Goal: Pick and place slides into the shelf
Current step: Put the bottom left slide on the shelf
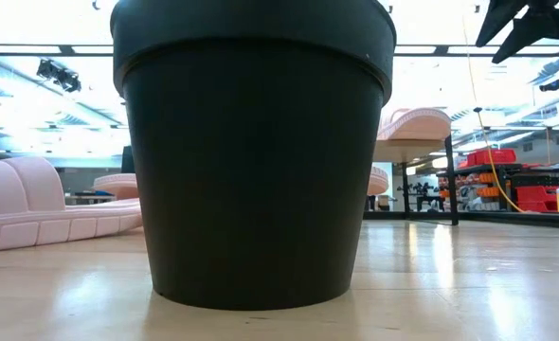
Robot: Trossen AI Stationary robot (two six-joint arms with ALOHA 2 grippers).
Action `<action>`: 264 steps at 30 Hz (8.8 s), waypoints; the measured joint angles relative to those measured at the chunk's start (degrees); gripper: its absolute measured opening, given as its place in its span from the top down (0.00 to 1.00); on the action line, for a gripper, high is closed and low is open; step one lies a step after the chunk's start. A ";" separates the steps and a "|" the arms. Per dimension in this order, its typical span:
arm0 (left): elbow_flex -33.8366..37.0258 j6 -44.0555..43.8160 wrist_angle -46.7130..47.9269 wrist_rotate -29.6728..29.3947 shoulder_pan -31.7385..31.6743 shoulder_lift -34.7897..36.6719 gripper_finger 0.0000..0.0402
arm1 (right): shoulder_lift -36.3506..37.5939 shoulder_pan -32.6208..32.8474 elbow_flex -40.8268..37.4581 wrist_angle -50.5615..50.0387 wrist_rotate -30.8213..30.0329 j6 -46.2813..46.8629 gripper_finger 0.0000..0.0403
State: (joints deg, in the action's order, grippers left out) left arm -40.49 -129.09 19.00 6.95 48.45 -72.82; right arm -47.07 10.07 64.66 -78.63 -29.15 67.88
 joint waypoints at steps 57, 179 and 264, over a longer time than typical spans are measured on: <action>-23.08 1.22 32.45 -12.66 3.97 -12.68 0.99 | -0.07 0.00 -2.69 0.02 -2.03 -0.02 0.44; -49.31 62.97 52.07 -19.57 3.64 -51.67 0.43 | -2.38 0.00 -2.64 2.62 -3.38 -1.97 0.44; -84.15 57.83 71.04 -8.08 2.96 -49.81 0.90 | -2.40 -0.02 -2.64 3.48 -3.82 -4.50 0.44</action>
State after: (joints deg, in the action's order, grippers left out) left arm -124.64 -71.26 90.04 -1.14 51.41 -122.62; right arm -49.47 10.04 62.02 -75.16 -32.97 63.37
